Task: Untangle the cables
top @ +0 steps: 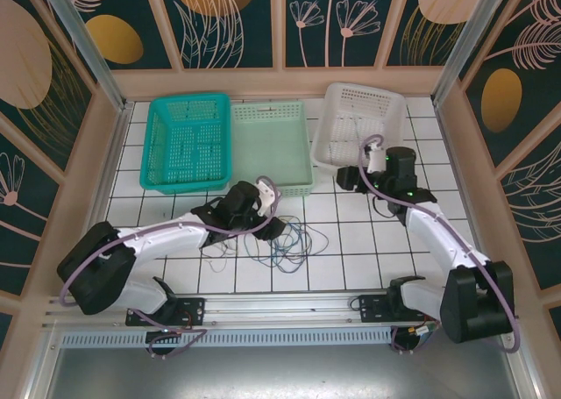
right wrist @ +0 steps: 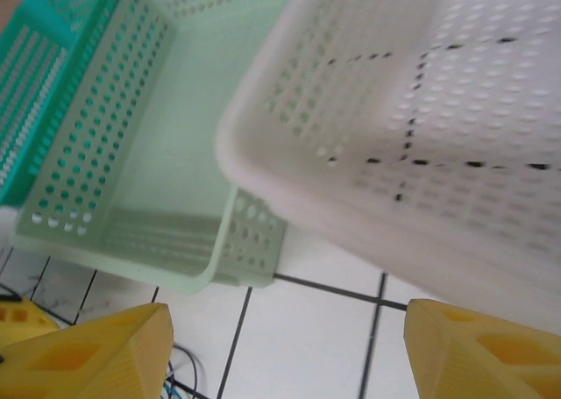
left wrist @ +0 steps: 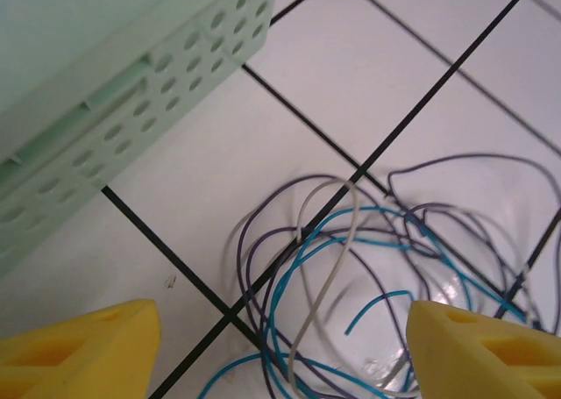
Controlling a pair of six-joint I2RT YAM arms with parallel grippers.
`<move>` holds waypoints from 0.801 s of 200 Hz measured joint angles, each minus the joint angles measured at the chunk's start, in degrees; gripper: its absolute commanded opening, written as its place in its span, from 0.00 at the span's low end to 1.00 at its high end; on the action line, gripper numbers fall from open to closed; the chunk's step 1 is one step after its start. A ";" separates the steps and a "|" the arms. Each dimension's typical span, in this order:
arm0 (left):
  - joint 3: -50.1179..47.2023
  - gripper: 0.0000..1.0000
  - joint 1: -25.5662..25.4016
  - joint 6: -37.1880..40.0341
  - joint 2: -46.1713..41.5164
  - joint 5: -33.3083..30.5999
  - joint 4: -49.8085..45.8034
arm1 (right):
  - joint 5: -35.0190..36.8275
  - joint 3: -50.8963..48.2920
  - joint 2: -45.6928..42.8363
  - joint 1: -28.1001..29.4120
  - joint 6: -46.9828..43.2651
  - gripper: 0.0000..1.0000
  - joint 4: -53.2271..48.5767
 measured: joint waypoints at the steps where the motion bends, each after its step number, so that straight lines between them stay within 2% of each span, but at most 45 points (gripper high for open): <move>1: 0.00 0.75 0.00 0.04 0.04 -0.02 0.00 | -0.09 -0.04 -0.11 -0.15 0.02 0.71 0.00; 21: 0.39 0.75 0.02 1.66 1.46 -0.31 -0.09 | -1.51 -1.07 -2.47 -2.78 0.31 0.73 0.50; 85: 6.56 0.63 -0.90 6.23 11.63 -0.33 -0.63 | -5.33 -2.19 -3.61 -2.91 0.33 0.74 1.14; 103: 6.69 0.49 -1.01 7.06 12.02 -0.31 -0.76 | -5.44 -2.21 -4.66 -2.95 0.33 0.75 1.20; 121: 7.67 0.21 -1.01 7.32 12.74 -0.31 -0.98 | -5.44 -2.38 -5.31 -2.97 0.35 0.75 1.29; 137: 8.33 0.06 -1.01 7.37 13.00 -0.35 -0.96 | -5.42 -2.47 -5.33 -2.97 0.35 0.75 1.27; 151: 8.46 0.00 -1.09 6.99 12.83 -0.63 -0.87 | -5.42 -2.60 -5.35 -2.97 0.35 0.75 1.25; 160: 8.46 0.00 -1.11 7.02 12.33 -1.07 -0.94 | -5.42 -2.86 -5.35 -2.97 0.35 0.74 1.31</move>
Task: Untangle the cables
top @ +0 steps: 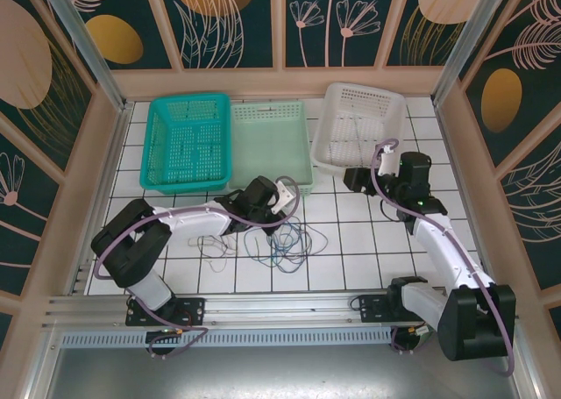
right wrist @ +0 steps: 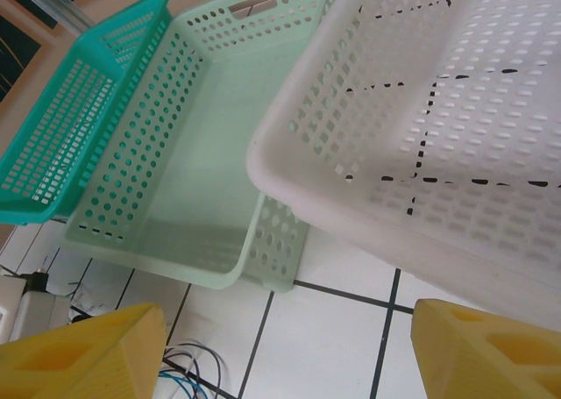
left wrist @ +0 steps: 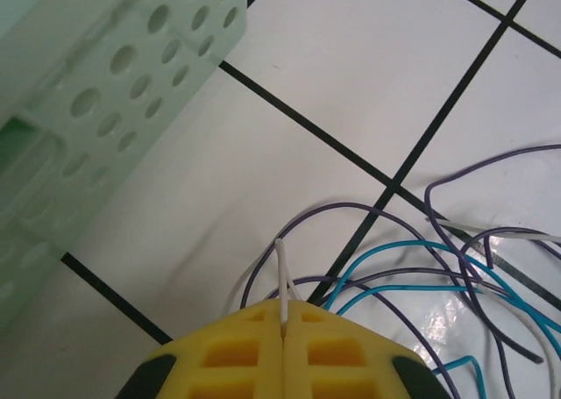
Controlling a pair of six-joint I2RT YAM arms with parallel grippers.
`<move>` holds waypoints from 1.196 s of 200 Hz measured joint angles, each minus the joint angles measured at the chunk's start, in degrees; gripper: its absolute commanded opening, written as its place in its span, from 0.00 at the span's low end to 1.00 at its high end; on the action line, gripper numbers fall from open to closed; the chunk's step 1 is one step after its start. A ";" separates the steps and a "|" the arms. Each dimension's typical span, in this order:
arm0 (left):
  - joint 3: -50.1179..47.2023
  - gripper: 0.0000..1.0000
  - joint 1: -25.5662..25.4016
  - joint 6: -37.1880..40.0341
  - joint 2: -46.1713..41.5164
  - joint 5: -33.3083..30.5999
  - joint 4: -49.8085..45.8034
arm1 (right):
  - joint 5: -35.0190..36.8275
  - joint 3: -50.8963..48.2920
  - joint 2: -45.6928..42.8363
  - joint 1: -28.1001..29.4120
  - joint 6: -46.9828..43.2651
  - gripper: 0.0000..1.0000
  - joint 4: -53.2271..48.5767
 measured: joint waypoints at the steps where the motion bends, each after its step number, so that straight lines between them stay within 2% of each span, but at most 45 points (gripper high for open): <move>1: 0.00 0.00 0.00 0.02 -0.04 -0.04 0.00 | 0.00 -0.04 0.00 0.00 0.00 0.74 -0.02; 37: 0.00 0.00 0.00 -1.07 -6.95 -2.29 0.81 | 0.04 -1.77 -0.63 1.03 0.31 0.75 0.42; 81: 1.25 0.00 0.00 -3.50 -15.56 -4.35 4.15 | -0.87 -5.55 -2.97 11.52 1.36 0.77 4.42; 160: 4.74 0.00 0.00 -6.38 -19.85 -5.14 5.99 | -1.57 -9.57 1.20 21.77 4.76 0.78 12.57; 183: 5.18 0.00 0.00 -7.54 -21.14 -4.22 8.13 | 0.09 -9.57 3.52 24.90 5.77 0.85 14.91; 239: 5.62 0.00 0.00 -8.87 -22.86 -1.64 11.15 | 9.03 -9.55 9.22 30.10 7.85 0.84 17.42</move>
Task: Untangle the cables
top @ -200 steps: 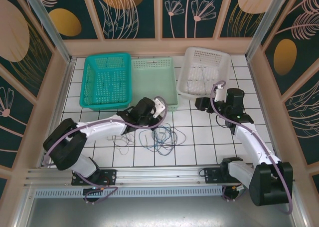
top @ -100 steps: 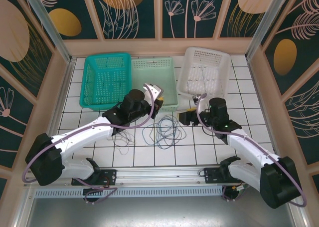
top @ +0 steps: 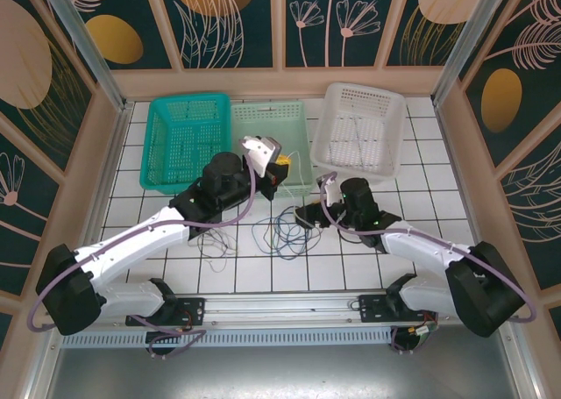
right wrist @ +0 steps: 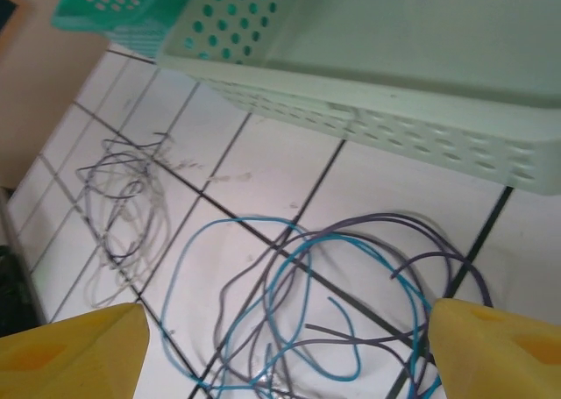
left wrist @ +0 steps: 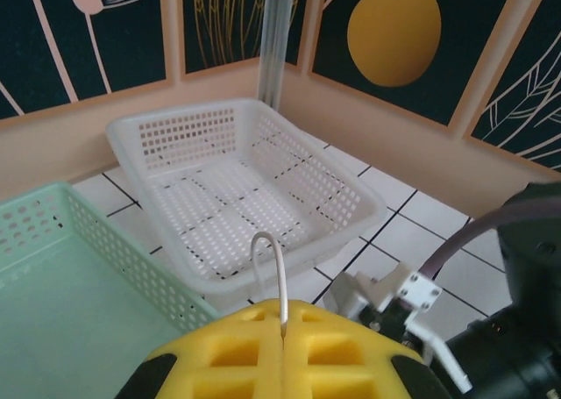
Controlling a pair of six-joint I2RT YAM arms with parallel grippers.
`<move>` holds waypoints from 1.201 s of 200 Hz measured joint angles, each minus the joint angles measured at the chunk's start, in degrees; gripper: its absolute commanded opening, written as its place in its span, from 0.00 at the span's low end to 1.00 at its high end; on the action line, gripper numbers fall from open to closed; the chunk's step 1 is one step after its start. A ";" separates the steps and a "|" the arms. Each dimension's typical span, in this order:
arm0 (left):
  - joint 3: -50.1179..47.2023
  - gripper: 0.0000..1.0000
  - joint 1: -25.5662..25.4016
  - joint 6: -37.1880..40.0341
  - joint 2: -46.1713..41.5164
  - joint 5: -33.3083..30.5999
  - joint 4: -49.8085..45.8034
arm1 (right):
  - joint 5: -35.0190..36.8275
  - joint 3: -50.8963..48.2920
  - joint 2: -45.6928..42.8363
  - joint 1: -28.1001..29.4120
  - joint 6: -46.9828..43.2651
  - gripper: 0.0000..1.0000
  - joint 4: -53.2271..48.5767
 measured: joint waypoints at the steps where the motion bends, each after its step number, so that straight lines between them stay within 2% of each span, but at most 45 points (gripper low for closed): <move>1: 0.07 0.00 0.00 0.00 -0.07 0.00 0.00 | 0.26 0.00 0.13 0.07 0.07 0.83 0.00; 40: 3.96 0.00 0.00 0.76 -1.77 -2.25 -1.09 | 7.17 0.00 1.75 0.72 2.34 0.83 0.59; 100: 9.64 0.00 0.00 6.43 -1.73 -12.85 -1.51 | 14.38 0.00 1.75 0.74 4.24 0.83 1.16; 132: 10.78 0.00 1.31 7.96 3.10 -18.16 -1.81 | 16.81 0.00 1.75 0.39 5.77 0.81 0.20; 189: 13.14 0.00 10.12 8.02 13.94 -21.03 -2.27 | 19.47 0.00 1.75 -0.09 7.43 0.78 -2.47; 240: 20.83 0.00 11.08 8.02 25.00 -20.83 -3.21 | 20.61 0.00 1.75 -0.09 8.48 0.69 -4.85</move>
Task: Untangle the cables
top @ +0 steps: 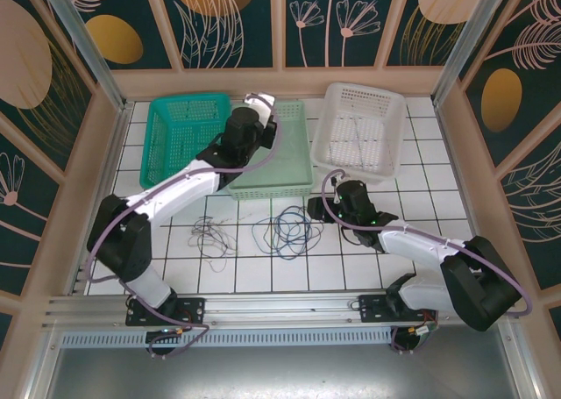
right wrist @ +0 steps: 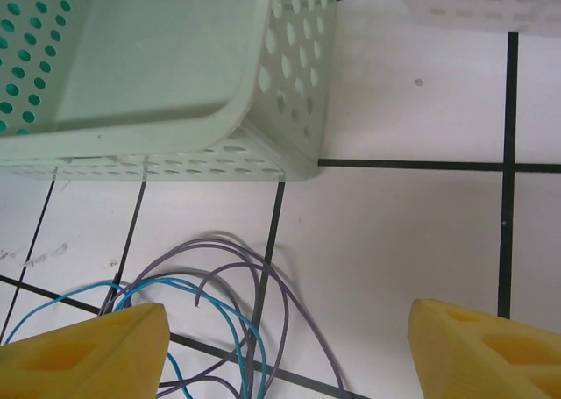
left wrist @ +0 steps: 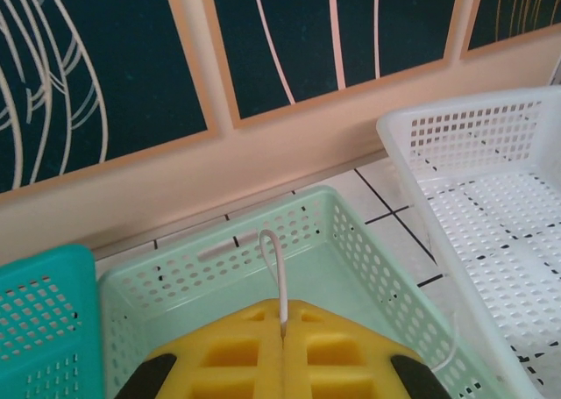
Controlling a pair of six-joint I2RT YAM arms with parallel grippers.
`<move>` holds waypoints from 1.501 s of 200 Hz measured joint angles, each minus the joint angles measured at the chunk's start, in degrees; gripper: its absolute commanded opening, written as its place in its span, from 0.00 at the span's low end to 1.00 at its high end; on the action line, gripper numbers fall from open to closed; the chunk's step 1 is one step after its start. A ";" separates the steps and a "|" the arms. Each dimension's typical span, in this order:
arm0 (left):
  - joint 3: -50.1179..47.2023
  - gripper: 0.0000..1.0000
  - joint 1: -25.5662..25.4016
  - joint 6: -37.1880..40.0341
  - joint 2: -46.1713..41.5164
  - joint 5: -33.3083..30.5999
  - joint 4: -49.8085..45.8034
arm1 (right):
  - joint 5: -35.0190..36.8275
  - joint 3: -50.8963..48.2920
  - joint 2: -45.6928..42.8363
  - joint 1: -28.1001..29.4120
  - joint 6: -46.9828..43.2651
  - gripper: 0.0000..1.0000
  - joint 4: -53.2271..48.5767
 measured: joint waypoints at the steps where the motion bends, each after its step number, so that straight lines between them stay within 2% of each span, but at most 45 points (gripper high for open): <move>1: 0.09 0.00 0.00 -0.02 0.11 -0.02 -0.04 | -0.02 0.00 0.00 0.00 -0.02 0.69 -0.07; 72: 4.17 0.02 0.33 -3.76 8.70 -6.05 -4.44 | -0.07 -0.33 -2.69 0.02 1.11 0.65 -5.07; 88: 4.74 0.05 0.44 -4.61 9.77 -6.47 -5.16 | -0.42 -0.33 -1.81 0.13 1.31 0.64 -5.42; 100: 4.76 0.24 0.46 -5.33 10.16 -6.86 -5.92 | -0.68 -0.31 -0.35 0.48 1.29 0.63 -5.42; 115: 4.76 0.35 0.46 -6.38 10.27 -7.76 -7.15 | -1.14 0.00 2.21 1.11 1.25 0.60 -5.55; 124: 4.76 0.55 0.46 -6.67 10.27 -8.02 -7.63 | -1.40 0.44 3.87 1.42 1.16 0.57 -5.81; 133: 4.76 0.71 0.46 -7.39 10.27 -8.31 -7.89 | -1.55 0.90 5.29 1.66 1.14 0.55 -5.90; 155: 4.50 0.98 0.46 -8.26 9.94 -8.02 -8.59 | -1.51 1.68 6.80 1.68 0.85 0.53 -5.97; 194: -0.37 0.98 -0.22 -8.39 3.85 -6.75 -9.49 | -1.49 1.92 6.91 1.68 0.83 0.53 -5.86; 214: -3.48 0.99 -2.27 -8.39 -0.92 -5.46 -9.60 | -1.44 2.19 7.41 1.68 0.83 0.53 -5.79; 227: -5.33 0.95 -4.02 -8.61 -3.43 -3.65 -9.55 | -1.20 2.45 7.85 1.68 0.83 0.53 -5.79; 262: -14.03 0.88 -7.96 -11.85 -9.01 5.81 -8.98 | -1.09 2.62 8.09 0.24 0.83 0.53 -5.79; 300: -26.75 0.84 -8.98 -21.68 -14.12 17.75 -4.35 | -2.23 2.60 7.30 -3.28 0.72 0.53 -4.98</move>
